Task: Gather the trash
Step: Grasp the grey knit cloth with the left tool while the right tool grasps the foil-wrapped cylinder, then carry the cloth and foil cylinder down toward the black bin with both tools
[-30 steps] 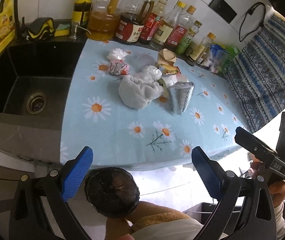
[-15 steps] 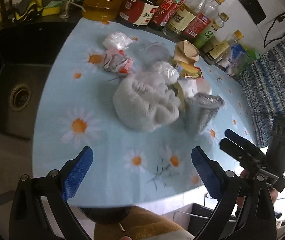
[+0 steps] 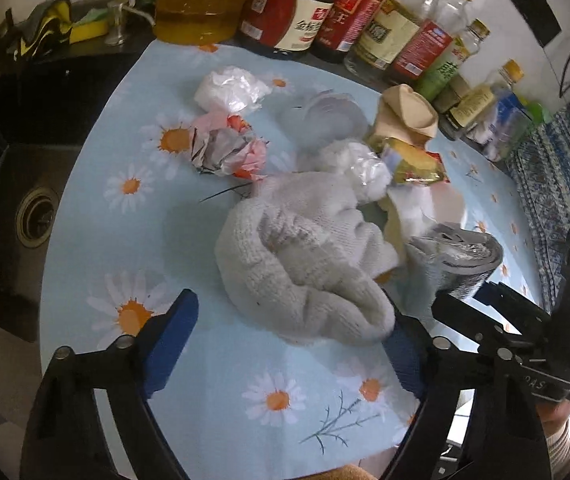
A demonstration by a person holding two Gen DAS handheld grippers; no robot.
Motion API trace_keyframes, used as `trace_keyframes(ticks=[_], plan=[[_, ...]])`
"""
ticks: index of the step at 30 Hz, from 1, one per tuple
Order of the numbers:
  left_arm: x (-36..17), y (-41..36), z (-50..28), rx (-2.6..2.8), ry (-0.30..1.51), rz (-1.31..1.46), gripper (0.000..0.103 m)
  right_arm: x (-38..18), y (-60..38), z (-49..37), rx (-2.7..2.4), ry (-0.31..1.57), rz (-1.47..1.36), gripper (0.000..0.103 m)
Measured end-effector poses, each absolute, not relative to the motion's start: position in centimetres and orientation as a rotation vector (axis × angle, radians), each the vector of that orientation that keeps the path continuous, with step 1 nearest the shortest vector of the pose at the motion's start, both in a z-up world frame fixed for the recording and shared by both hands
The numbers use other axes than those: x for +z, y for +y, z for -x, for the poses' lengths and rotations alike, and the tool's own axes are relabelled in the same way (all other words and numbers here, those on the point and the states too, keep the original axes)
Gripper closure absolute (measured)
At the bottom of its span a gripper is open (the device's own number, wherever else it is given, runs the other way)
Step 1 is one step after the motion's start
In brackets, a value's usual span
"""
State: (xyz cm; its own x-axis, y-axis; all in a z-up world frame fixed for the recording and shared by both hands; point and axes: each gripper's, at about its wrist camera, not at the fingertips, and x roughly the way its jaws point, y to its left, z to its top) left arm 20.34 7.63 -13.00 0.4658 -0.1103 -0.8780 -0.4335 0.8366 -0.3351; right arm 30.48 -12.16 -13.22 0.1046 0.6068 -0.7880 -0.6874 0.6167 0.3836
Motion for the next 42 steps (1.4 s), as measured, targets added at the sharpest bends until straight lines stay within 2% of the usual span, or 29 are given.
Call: trace_keyframes(ticks=[5, 7, 9, 15, 28, 42], plan=[[-13.0, 7.3, -20.8, 0.208, 1.074, 0.561, 0.043, -13.0, -12.4, -30.4, 0.981, 1.086, 0.099, 0.038], [-12.7, 7.1, -20.9, 0.227, 1.071, 0.549, 0.043, -13.0, -12.4, -30.4, 0.983, 1.075, 0.115, 0.039], [-12.4, 6.8, -21.0, 0.233, 1.059, 0.540, 0.050, -13.0, -12.5, -30.5, 0.994, 1.076, 0.106, 0.039], [-12.3, 6.9, -20.4, 0.255, 1.051, 0.566, 0.059, -12.9, -13.1, -30.2, 1.044, 1.068, 0.068, 0.039], [-9.1, 5.2, -16.3, 0.307, 1.009, 0.573, 0.060, -11.2, -14.0, -28.3, 1.120, 1.054, 0.036, 0.039], [-8.0, 2.6, -8.8, 0.174, 0.976, 0.529, 0.060, -8.9, -16.5, -19.4, 1.020, 1.021, 0.044, 0.039]])
